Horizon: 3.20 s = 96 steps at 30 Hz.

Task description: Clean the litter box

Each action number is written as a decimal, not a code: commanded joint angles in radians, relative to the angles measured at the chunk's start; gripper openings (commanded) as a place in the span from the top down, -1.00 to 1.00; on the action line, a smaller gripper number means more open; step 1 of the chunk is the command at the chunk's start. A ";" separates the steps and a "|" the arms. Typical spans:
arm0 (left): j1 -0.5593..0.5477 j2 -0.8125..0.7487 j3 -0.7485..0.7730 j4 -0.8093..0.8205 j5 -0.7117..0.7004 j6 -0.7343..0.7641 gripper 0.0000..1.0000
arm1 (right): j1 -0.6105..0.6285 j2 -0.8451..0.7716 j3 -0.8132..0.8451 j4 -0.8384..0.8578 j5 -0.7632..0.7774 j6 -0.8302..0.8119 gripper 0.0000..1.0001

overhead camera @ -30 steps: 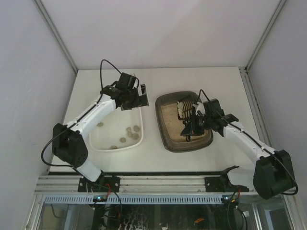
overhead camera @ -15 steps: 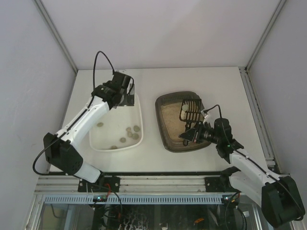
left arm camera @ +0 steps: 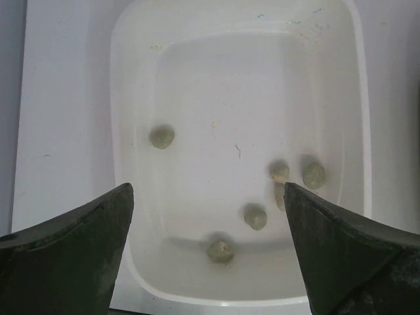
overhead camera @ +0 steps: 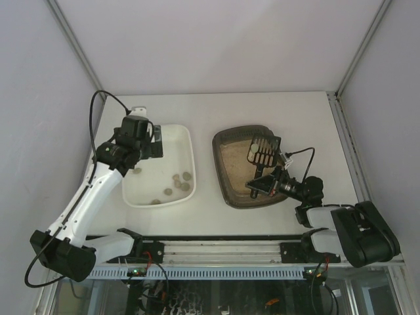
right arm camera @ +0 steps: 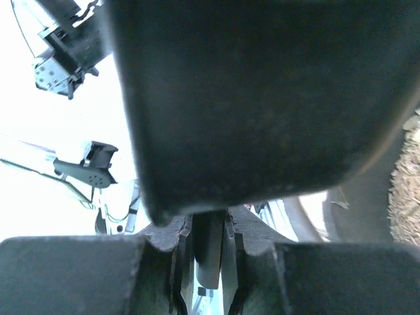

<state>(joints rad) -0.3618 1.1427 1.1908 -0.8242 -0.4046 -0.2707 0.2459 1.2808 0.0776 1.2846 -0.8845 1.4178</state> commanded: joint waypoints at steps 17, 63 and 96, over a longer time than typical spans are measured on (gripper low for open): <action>-0.008 0.116 0.011 0.050 0.189 -0.128 -0.99 | -0.120 -0.444 0.101 -0.631 -0.063 -0.217 1.00; 0.025 -0.054 -0.166 0.207 0.124 -0.104 -0.95 | 0.043 0.041 0.224 -0.262 -0.117 0.004 1.00; 0.610 -0.146 0.089 -0.031 0.224 -0.164 -0.99 | 0.886 0.878 1.849 -2.308 1.288 -1.020 1.00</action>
<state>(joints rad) 0.2390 1.0119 1.2282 -0.8227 -0.0574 -0.4164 1.0847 2.1426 1.8503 -0.8520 0.0921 0.4915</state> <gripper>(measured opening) 0.996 0.133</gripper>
